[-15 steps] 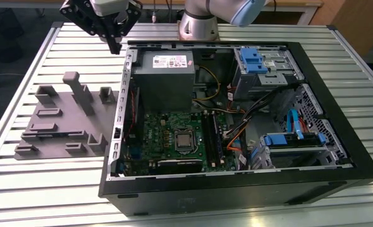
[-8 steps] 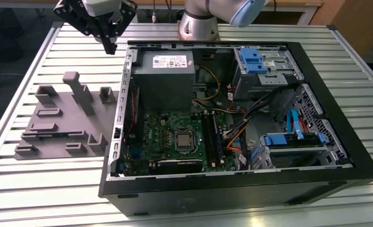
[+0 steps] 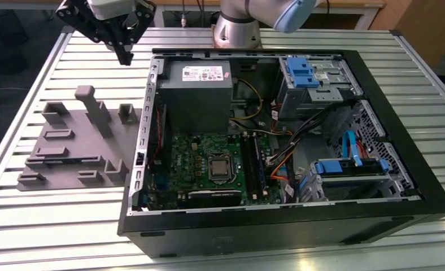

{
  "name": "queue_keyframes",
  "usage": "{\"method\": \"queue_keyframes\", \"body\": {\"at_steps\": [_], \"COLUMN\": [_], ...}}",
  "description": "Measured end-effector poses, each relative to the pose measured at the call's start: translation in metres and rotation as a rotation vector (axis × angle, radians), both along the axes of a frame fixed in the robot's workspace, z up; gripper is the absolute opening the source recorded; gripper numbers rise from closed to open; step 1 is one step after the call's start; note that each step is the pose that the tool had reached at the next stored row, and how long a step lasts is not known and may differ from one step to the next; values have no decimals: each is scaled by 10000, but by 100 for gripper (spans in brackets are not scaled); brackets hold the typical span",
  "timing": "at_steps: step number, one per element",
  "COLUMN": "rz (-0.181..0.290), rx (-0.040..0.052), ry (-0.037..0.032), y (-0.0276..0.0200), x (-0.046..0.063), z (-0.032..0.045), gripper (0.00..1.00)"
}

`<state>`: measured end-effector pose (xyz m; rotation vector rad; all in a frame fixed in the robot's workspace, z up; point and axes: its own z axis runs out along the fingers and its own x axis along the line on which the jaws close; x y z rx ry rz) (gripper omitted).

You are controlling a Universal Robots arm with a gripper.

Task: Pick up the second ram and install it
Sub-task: 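Reach for the second ram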

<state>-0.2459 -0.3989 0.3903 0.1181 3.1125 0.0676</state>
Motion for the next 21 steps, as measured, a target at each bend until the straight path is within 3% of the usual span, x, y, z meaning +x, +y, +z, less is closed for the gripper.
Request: {"method": "queue_keyframes", "body": {"at_steps": [21], "rz": [1], "rx": [0], "ry": [0], "y": [0], "x": [-331], "z": [-12], "gripper": [11]}}
